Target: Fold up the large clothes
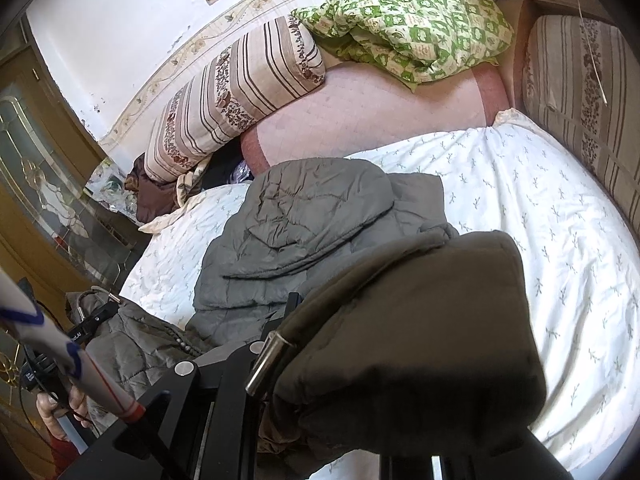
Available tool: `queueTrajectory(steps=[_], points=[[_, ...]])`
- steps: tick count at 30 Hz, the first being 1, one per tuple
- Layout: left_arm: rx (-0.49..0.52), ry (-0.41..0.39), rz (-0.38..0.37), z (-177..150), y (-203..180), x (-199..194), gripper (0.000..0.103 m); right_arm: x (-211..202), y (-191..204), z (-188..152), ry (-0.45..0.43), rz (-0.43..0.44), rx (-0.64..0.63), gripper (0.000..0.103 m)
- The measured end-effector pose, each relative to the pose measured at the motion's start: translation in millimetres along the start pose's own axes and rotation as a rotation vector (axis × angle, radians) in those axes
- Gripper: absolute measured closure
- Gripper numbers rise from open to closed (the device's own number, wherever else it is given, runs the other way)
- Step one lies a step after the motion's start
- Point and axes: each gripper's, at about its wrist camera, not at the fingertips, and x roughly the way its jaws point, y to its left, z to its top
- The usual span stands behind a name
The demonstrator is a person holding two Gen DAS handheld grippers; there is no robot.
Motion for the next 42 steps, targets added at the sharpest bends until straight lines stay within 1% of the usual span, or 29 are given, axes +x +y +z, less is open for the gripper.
queueTrajectory(steps=[9, 19, 33, 42], points=[[-0.003, -0.003, 0.015, 16, 1, 14, 0.086, 16, 4, 21, -0.004, -0.022, -0.014, 0.084], [-0.028, 0.005, 0.045, 39, 0, 38, 0.086, 37, 2, 48, -0.003, -0.039, 0.0, 0.084], [0.002, 0.025, 0.089, 62, -6, 74, 0.086, 75, -1, 76, 0.02, -0.066, 0.007, 0.084], [0.002, 0.041, 0.104, 84, -8, 106, 0.086, 99, -2, 94, 0.039, -0.078, 0.008, 0.084]])
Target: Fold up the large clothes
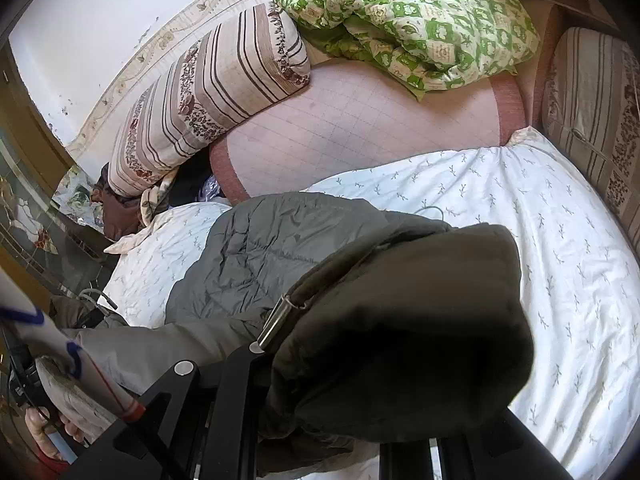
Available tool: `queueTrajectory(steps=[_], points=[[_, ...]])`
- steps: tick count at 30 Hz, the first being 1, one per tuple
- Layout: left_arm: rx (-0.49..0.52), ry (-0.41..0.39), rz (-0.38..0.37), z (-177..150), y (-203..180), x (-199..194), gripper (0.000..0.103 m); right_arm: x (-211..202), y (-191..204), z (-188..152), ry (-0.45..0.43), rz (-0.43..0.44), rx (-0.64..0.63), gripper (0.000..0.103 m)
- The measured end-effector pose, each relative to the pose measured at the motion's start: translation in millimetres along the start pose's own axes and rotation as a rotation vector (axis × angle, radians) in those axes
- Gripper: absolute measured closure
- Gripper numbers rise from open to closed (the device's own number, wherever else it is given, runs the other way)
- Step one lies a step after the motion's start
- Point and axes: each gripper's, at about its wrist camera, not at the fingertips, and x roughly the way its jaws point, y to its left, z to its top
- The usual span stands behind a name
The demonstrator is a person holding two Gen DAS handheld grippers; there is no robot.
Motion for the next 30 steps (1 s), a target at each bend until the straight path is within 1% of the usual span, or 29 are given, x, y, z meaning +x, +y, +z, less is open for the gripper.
queueTrajectory(steps=[7, 15, 22, 25, 30], points=[[0.002, 0.017, 0.01, 21, -3, 25, 0.086, 21, 0, 18, 0.015, -0.01, 0.006, 0.084], [-0.017, 0.041, 0.028, 50, -5, 57, 0.086, 53, 3, 47, 0.029, -0.032, 0.01, 0.084], [-0.024, 0.054, 0.067, 73, -10, 92, 0.086, 79, -3, 70, 0.03, -0.057, 0.039, 0.084], [-0.024, 0.064, 0.086, 75, -11, 106, 0.086, 91, -9, 75, 0.039, -0.072, 0.051, 0.083], [-0.02, 0.078, 0.106, 67, -11, 129, 0.085, 110, -22, 72, 0.06, -0.092, 0.071, 0.083]])
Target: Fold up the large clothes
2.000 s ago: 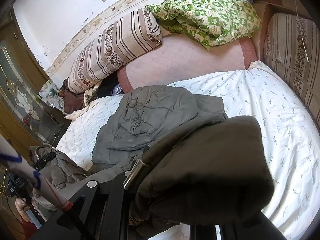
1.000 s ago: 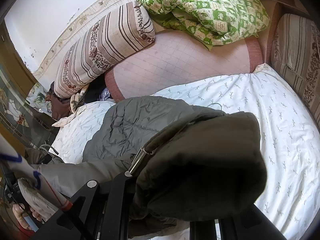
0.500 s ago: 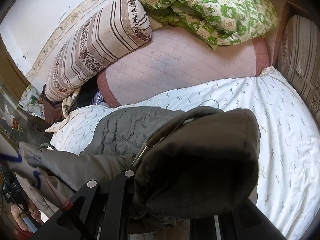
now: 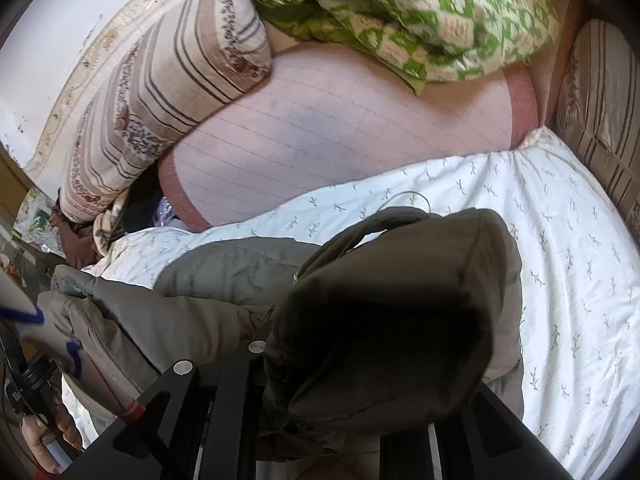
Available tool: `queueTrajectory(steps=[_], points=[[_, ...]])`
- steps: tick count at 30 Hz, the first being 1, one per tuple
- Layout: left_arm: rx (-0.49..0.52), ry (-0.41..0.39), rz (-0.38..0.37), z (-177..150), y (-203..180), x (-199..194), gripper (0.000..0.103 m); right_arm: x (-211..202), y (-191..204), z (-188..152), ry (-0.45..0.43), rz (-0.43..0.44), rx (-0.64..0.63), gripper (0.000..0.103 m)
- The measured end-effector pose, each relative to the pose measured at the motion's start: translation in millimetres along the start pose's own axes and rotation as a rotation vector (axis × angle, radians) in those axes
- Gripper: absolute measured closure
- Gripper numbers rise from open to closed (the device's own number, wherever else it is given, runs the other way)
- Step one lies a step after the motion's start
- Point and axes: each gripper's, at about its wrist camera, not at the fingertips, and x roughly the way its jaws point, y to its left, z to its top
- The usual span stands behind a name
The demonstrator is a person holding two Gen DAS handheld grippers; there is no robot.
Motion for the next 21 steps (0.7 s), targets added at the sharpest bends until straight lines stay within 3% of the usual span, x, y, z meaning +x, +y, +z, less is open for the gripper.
queueTrajectory(steps=[21], points=[[0.009, 0.009, 0.04, -20, -6, 53, 0.082, 55, -17, -18, 0.032, -0.057, -0.008, 0.081]])
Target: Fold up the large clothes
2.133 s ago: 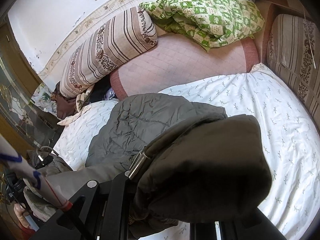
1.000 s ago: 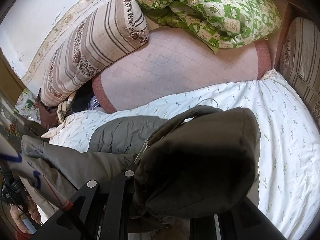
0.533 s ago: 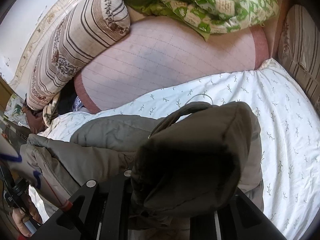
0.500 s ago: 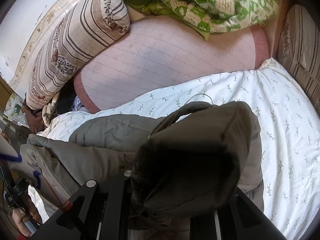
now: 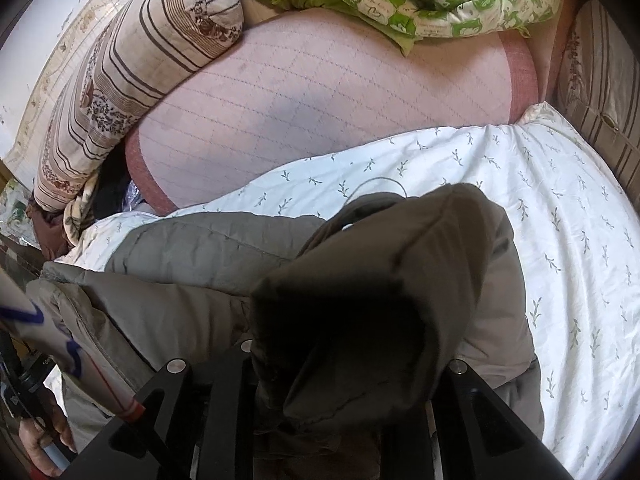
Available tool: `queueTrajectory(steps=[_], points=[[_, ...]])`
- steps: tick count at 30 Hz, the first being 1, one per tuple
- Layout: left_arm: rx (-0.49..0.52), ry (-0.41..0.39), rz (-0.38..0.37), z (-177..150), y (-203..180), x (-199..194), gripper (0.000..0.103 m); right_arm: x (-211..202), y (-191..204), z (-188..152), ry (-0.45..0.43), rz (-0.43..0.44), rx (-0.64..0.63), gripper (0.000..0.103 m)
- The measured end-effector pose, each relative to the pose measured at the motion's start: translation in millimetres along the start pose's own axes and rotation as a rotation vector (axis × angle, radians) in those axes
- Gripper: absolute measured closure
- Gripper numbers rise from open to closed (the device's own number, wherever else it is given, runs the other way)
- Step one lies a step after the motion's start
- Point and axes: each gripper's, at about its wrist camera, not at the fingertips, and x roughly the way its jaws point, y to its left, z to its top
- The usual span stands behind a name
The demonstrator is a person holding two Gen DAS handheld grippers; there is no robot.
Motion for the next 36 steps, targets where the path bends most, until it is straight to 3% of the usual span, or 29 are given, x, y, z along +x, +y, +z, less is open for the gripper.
queueTrajectory(steps=[13, 16, 18, 21, 23, 28, 31, 36], points=[[-0.027, 0.015, -0.004, -3, 2, 5, 0.079, 16, -2, -6, 0.0, -0.013, 0.011, 0.079], [-0.027, -0.004, 0.005, -4, 7, -16, 0.074, 8, 2, -6, -0.011, -0.03, 0.015, 0.078], [-0.03, -0.021, 0.002, -5, 11, -32, 0.063, -1, 2, -5, -0.014, -0.028, 0.027, 0.074], [-0.028, -0.06, 0.013, -6, 19, -58, 0.044, -20, 3, -5, -0.029, -0.036, 0.032, 0.06], [-0.031, -0.093, 0.023, -7, 26, -76, 0.037, -32, 3, -6, -0.04, -0.04, 0.039, 0.051], [-0.045, -0.138, 0.028, -10, 47, -116, 0.033, -76, 3, -10, -0.137, -0.076, 0.049, 0.017], [-0.044, -0.149, 0.021, -14, 52, -129, 0.033, -101, 8, -12, -0.178, -0.09, 0.021, 0.016], [-0.008, -0.126, -0.012, -20, 36, -125, 0.032, -119, 45, -27, -0.206, -0.126, -0.187, 0.016]])
